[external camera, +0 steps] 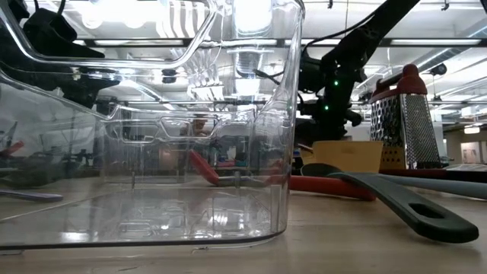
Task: Pick & Place Kitchen Items
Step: Put the gold knife into the yellow bin, then put the blue serving spoon into the bottom transparent bin
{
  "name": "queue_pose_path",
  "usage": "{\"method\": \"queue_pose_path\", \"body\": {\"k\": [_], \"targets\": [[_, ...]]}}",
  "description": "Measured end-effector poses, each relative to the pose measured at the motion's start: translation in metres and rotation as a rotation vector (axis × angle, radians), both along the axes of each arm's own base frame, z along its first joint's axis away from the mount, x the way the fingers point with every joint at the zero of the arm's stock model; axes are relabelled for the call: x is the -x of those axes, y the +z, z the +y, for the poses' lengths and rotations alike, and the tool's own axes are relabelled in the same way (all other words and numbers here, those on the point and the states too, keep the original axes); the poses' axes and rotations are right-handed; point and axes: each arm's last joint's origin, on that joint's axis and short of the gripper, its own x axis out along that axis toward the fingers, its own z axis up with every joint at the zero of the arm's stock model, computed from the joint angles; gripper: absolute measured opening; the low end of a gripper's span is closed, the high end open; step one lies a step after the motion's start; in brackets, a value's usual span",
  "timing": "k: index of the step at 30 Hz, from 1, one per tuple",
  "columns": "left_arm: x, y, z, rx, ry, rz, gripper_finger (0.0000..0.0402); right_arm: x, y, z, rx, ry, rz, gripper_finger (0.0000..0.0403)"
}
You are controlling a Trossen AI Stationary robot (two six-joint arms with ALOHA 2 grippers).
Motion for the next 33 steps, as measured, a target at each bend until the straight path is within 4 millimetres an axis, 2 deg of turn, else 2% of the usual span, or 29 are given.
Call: {"method": "queue_pose_path", "body": {"k": [14,26,33], "targets": [[0.000,0.000,0.000,0.000,0.000,0.000,0.0209,0.004,0.025,0.011,0.022,0.032,-0.061,0.0126],[0.000,0.000,0.000,0.000,0.000,0.000,0.0209,0.005,0.058,0.042,0.056,0.121,-0.141,0.0150],[0.000,0.000,0.000,0.000,0.000,0.000,0.0209,0.004,0.077,0.068,0.075,0.191,-0.221,0.0162]]}}
